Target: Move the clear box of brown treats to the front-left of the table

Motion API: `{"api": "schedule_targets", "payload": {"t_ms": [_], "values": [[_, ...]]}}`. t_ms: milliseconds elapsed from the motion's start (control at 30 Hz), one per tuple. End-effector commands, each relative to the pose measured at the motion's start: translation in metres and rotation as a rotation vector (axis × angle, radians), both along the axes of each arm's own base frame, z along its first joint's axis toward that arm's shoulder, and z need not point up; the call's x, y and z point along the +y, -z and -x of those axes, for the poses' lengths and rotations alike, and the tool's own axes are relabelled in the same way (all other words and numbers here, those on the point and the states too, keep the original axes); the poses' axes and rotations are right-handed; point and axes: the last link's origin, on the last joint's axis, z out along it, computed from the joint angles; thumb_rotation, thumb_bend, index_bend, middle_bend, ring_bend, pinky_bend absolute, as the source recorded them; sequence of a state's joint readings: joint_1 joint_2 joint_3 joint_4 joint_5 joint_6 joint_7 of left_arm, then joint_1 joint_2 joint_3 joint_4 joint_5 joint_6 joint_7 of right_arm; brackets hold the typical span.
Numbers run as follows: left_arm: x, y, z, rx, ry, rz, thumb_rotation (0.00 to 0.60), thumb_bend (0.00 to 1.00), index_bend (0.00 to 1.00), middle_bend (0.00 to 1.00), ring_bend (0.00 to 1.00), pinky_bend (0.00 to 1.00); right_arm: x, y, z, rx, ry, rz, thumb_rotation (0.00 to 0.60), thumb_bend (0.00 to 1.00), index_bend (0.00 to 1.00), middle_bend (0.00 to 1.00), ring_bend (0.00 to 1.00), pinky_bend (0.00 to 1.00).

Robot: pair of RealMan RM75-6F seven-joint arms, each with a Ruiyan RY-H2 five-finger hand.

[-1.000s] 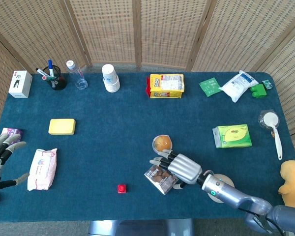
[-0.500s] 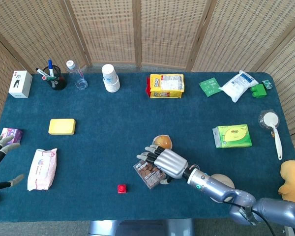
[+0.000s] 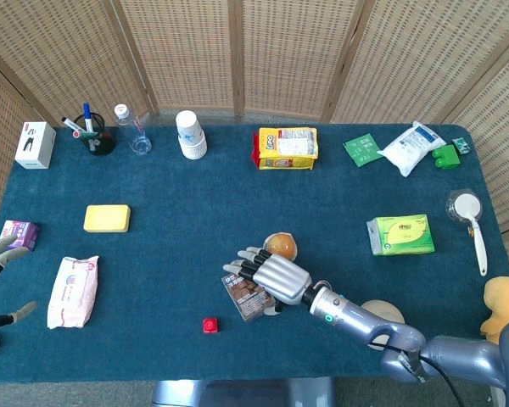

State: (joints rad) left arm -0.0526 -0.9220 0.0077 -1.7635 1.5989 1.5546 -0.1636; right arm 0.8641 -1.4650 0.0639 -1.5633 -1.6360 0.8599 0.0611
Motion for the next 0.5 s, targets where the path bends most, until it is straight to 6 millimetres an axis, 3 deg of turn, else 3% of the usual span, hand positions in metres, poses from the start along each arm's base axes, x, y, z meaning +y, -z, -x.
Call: {"api": "schedule_targets", "payload": {"t_ms": [33, 500], "values": [[-0.001, -0.001, 0.001, 0.002, -0.004, -0.001, 0.6, 0.15, 0.21, 0.14, 0.04, 0.06, -0.001, 0.003, -0.003, -0.002, -0.002, -0.003, 0.6, 0.0, 0.01, 0.17, 0.07, 0.14], [-0.006, -0.003, 0.003, 0.0, -0.014, -0.008, 0.6, 0.15, 0.21, 0.14, 0.04, 0.06, -0.003, 0.011, -0.021, -0.018, -0.015, -0.015, 0.6, 0.0, 0.01, 0.17, 0.07, 0.14]]}}
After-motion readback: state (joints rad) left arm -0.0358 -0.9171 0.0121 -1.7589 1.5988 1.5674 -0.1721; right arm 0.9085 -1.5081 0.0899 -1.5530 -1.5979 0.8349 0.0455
